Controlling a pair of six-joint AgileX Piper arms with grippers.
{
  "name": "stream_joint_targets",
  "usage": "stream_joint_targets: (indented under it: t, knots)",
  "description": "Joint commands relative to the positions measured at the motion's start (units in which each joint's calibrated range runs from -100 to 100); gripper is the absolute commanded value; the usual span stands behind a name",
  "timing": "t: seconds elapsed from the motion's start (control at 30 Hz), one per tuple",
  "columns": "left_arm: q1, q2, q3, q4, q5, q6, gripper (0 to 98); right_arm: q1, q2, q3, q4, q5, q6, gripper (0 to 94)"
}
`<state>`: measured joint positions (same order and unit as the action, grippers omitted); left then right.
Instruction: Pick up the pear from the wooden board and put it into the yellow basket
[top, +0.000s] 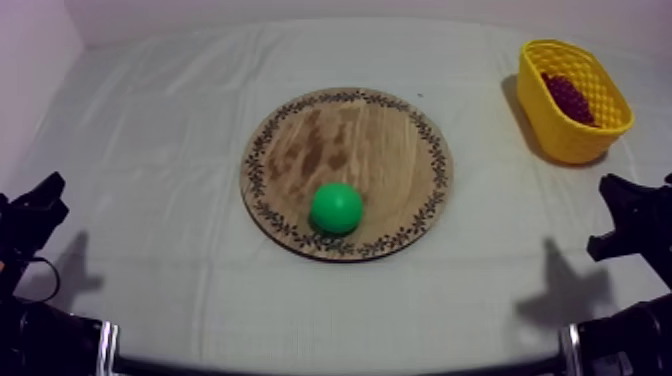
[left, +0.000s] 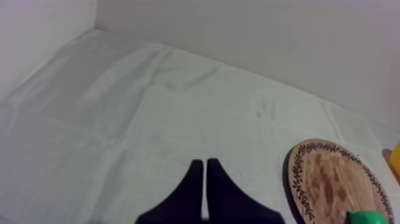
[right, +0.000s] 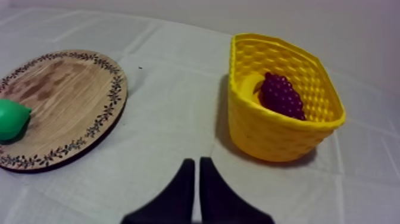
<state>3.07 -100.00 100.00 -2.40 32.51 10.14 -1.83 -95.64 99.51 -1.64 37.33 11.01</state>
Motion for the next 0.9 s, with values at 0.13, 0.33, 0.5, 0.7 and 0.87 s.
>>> stream_joint_targets:
  t: [0.13,0.33,0.5,0.7,0.87]
  knots:
    - [0.01,0.00,0.00,-0.02,-0.01,-0.01,0.1,-0.01,-0.03,0.04,0.01,-0.07,0.00,0.5]
    - [0.01,0.00,0.00,-0.02,-0.01,-0.01,0.1,-0.01,-0.03,0.04,0.01,-0.07,0.00,0.5]
    - [0.01,0.00,0.00,-0.02,-0.01,-0.01,0.1,-0.01,-0.03,0.04,0.01,-0.07,0.07,0.5]
    - [0.01,0.00,0.00,-0.02,-0.01,-0.01,0.1,-0.01,-0.03,0.04,0.01,-0.07,0.09,0.5]
    - [0.01,0.00,0.00,-0.02,-0.01,-0.01,0.1,-0.01,-0.03,0.04,0.01,-0.07,-0.68,0.5]
